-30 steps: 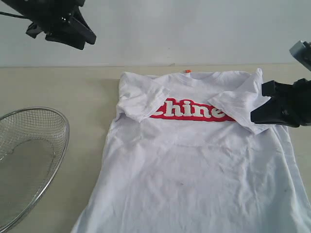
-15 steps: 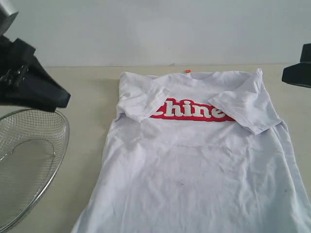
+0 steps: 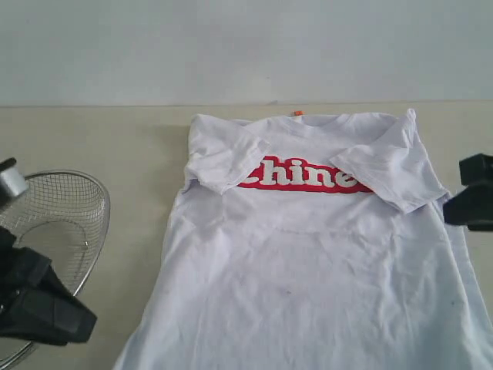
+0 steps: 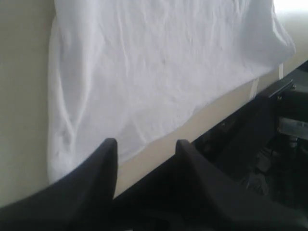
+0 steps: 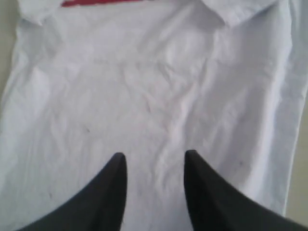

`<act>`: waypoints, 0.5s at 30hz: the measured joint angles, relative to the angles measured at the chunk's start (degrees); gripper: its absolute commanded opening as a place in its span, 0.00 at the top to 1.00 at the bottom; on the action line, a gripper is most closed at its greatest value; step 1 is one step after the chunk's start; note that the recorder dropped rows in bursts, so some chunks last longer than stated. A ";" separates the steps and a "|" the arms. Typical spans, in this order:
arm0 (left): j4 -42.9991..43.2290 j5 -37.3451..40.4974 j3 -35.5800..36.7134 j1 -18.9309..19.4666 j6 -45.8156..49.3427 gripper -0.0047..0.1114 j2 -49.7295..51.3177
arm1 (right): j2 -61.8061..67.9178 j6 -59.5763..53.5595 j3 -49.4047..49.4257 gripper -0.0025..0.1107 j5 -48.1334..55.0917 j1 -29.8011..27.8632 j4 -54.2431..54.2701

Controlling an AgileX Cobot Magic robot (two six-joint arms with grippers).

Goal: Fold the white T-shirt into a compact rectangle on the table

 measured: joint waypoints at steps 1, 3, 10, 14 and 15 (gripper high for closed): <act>-0.10 -0.15 0.86 -0.77 0.22 0.64 0.00 | 0.50 2.06 0.11 0.53 1.30 0.00 -2.09; -0.10 -0.95 2.24 -2.42 0.73 0.64 0.00 | 0.60 5.62 0.11 0.52 3.65 0.00 -5.20; 2.26 -3.96 5.58 -7.16 0.26 0.64 0.00 | 0.60 12.68 0.11 0.52 13.15 0.00 -11.95; 3.76 -5.00 5.79 -7.51 -0.74 0.64 0.00 | 0.60 15.80 0.11 0.52 18.08 0.00 -15.25; 3.87 -5.10 5.79 -7.62 -0.89 0.64 0.00 | 0.60 16.39 0.11 0.52 19.16 0.00 -16.24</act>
